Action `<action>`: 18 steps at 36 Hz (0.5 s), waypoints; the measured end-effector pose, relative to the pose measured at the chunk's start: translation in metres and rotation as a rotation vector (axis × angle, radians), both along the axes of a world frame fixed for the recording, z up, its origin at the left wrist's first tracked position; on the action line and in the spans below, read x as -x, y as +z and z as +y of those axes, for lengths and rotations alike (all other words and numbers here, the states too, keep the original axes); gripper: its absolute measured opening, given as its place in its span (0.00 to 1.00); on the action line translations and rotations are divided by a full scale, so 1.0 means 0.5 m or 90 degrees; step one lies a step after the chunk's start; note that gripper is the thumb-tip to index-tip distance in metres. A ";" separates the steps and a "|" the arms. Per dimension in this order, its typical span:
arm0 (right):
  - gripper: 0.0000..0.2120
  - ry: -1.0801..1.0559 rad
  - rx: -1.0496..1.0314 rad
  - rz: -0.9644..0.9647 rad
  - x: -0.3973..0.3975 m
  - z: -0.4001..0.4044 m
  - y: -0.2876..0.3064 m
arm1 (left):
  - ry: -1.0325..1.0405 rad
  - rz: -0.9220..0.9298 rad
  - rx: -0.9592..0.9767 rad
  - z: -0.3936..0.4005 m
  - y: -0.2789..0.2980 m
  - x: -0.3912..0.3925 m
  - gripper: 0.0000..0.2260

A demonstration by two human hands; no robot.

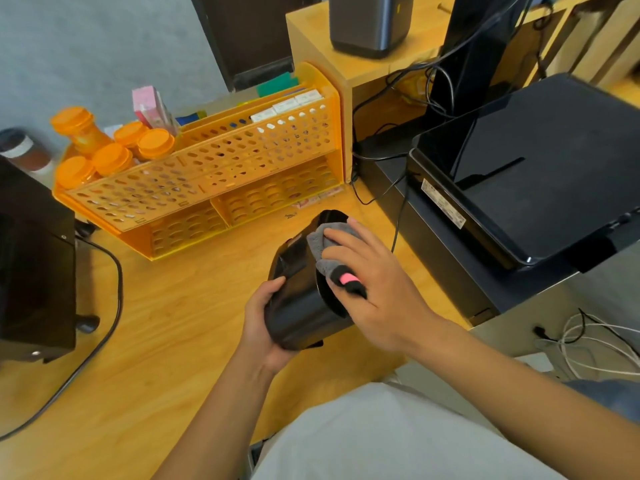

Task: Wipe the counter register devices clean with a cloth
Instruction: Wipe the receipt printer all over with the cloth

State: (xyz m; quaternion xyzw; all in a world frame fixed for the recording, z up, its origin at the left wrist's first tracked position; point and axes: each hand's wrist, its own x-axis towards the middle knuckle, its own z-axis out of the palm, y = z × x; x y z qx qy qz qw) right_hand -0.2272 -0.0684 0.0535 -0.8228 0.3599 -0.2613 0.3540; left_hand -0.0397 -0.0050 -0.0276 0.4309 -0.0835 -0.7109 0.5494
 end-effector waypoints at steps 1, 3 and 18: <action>0.16 0.001 -0.001 -0.003 -0.001 0.006 -0.002 | 0.012 0.000 -0.008 -0.002 0.001 -0.001 0.23; 0.16 0.009 -0.005 -0.005 -0.003 0.016 -0.006 | 0.033 -0.001 -0.016 -0.007 0.002 -0.005 0.22; 0.11 0.106 0.066 -0.007 0.038 0.029 -0.017 | 0.078 -0.027 -0.056 -0.010 0.008 -0.011 0.26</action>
